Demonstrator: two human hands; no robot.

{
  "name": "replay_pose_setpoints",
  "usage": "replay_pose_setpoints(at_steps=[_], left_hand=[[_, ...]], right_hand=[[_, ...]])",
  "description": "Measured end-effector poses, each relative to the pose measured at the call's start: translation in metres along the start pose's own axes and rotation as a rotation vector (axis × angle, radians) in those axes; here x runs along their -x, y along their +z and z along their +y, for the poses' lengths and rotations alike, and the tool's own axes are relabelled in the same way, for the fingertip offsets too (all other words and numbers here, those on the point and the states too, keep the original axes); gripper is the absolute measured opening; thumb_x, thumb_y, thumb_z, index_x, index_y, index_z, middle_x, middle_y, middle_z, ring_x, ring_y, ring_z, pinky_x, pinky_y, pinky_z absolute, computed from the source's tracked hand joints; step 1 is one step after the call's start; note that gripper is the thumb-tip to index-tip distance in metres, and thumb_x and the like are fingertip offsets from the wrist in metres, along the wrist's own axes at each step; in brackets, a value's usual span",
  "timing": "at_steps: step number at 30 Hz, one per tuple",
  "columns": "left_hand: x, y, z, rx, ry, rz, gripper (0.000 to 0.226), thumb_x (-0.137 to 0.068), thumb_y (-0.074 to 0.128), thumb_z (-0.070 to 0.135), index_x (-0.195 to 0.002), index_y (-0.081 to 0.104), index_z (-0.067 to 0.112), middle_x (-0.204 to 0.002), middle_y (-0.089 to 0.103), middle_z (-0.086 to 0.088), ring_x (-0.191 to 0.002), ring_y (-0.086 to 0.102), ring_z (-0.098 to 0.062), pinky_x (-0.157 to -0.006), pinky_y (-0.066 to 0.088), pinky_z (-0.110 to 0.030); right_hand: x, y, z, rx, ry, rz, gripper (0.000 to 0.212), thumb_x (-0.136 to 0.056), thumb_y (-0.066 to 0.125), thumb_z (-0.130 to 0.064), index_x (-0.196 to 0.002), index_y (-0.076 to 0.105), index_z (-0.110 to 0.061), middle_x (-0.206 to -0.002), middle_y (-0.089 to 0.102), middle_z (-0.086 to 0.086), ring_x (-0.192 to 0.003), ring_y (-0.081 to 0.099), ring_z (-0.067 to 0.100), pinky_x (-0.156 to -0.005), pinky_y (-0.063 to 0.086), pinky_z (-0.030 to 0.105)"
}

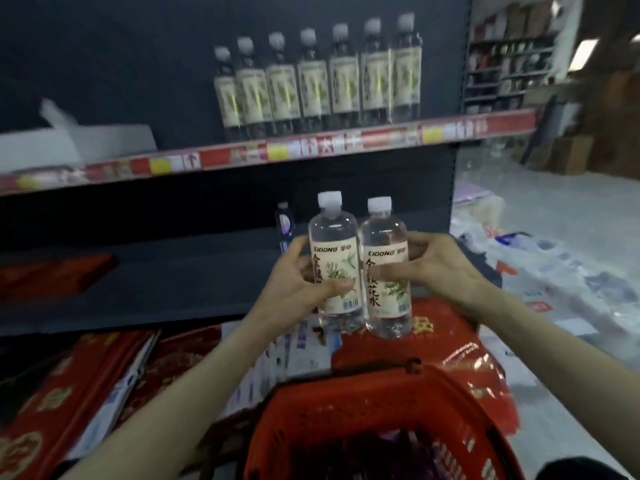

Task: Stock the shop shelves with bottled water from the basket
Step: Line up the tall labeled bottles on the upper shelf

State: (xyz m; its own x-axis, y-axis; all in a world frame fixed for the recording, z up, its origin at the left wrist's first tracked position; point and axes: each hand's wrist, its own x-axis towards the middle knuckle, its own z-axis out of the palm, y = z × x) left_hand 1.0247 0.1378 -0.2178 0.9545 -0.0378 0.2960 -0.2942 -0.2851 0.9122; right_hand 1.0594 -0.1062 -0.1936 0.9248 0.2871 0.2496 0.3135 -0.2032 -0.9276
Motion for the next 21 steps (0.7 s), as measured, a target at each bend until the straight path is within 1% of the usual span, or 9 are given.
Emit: replay_pose_setpoints(at_steps=[2,4,7,10,12,15,18,21], left_hand=[[-0.013,-0.019,0.043,0.018,0.068,0.043,0.082,-0.073,0.094,0.012,-0.142,0.05,0.017,-0.116,0.078,-0.004,-0.107,0.076,-0.019,-0.092,0.062,-0.041],[-0.025,-0.037,0.085,0.027,0.141,0.076,0.084,-0.071,0.095,0.018,-0.143,0.051,0.019,-0.117,0.078,-0.004,-0.107,0.076,-0.02,-0.092,0.062,-0.04],[-0.037,-0.062,0.141,0.011,0.243,0.087,0.078,-0.079,0.091,0.018,-0.145,0.05,0.023,-0.12,0.077,0.001,-0.109,0.075,-0.015,-0.093,0.061,-0.038],[-0.053,-0.084,0.18,-0.02,0.314,0.107,0.068,-0.082,0.087,0.013,-0.142,0.056,0.024,-0.119,0.078,0.0,-0.108,0.075,-0.015,-0.09,0.063,-0.036],[-0.065,-0.097,0.197,-0.046,0.341,0.128,0.064,-0.082,0.087,0.012,-0.138,0.059,0.024,-0.116,0.079,-0.001,-0.106,0.076,-0.016,-0.088,0.064,-0.037],[-0.083,-0.116,0.212,-0.099,0.359,0.14,0.059,-0.081,0.088,0.014,-0.133,0.062,0.027,-0.113,0.079,0.0,-0.103,0.077,-0.015,-0.084,0.064,-0.034],[-0.107,-0.135,0.215,-0.111,0.372,0.187,0.058,-0.08,0.089,0.014,-0.131,0.064,0.029,-0.112,0.079,0.004,-0.106,0.076,-0.013,-0.087,0.063,-0.035],[-0.136,-0.151,0.206,-0.071,0.35,0.242,0.057,-0.081,0.088,0.013,-0.131,0.065,0.026,-0.112,0.08,0.003,-0.104,0.076,-0.014,-0.091,0.062,-0.038]], right_hand=[[-0.014,-0.007,-0.047,-0.007,-0.079,0.027,0.046,-0.067,0.096,-0.016,-0.109,0.077,-0.013,-0.094,0.082,0.002,-0.09,0.079,0.016,-0.085,0.062,0.034],[-0.029,-0.015,-0.09,-0.016,-0.147,0.048,0.048,-0.067,0.096,-0.019,-0.11,0.077,-0.01,-0.097,0.082,0.002,-0.093,0.079,0.018,-0.091,0.061,0.039],[-0.05,-0.02,-0.149,-0.053,-0.227,0.052,0.056,-0.069,0.096,-0.023,-0.116,0.072,-0.005,-0.1,0.082,0.004,-0.094,0.079,0.021,-0.094,0.059,0.041],[-0.073,-0.02,-0.192,-0.075,-0.294,0.085,0.052,-0.07,0.096,-0.02,-0.113,0.071,-0.003,-0.098,0.082,0.005,-0.092,0.08,0.022,-0.094,0.06,0.043],[-0.092,-0.018,-0.212,-0.059,-0.328,0.114,0.05,-0.069,0.097,-0.021,-0.109,0.072,-0.005,-0.096,0.082,0.004,-0.089,0.08,0.022,-0.092,0.062,0.043],[-0.118,-0.014,-0.232,-0.021,-0.349,0.153,0.051,-0.065,0.099,-0.028,-0.104,0.072,-0.008,-0.092,0.082,0.001,-0.084,0.08,0.02,-0.087,0.063,0.043],[-0.147,-0.007,-0.246,0.035,-0.368,0.168,0.05,-0.065,0.098,-0.033,-0.102,0.071,-0.013,-0.089,0.082,-0.002,-0.081,0.08,0.016,-0.086,0.064,0.04],[-0.181,0.005,-0.249,0.039,-0.36,0.196,0.047,-0.067,0.097,-0.035,-0.1,0.071,-0.014,-0.087,0.081,-0.001,-0.079,0.079,0.015,-0.084,0.064,0.04]])
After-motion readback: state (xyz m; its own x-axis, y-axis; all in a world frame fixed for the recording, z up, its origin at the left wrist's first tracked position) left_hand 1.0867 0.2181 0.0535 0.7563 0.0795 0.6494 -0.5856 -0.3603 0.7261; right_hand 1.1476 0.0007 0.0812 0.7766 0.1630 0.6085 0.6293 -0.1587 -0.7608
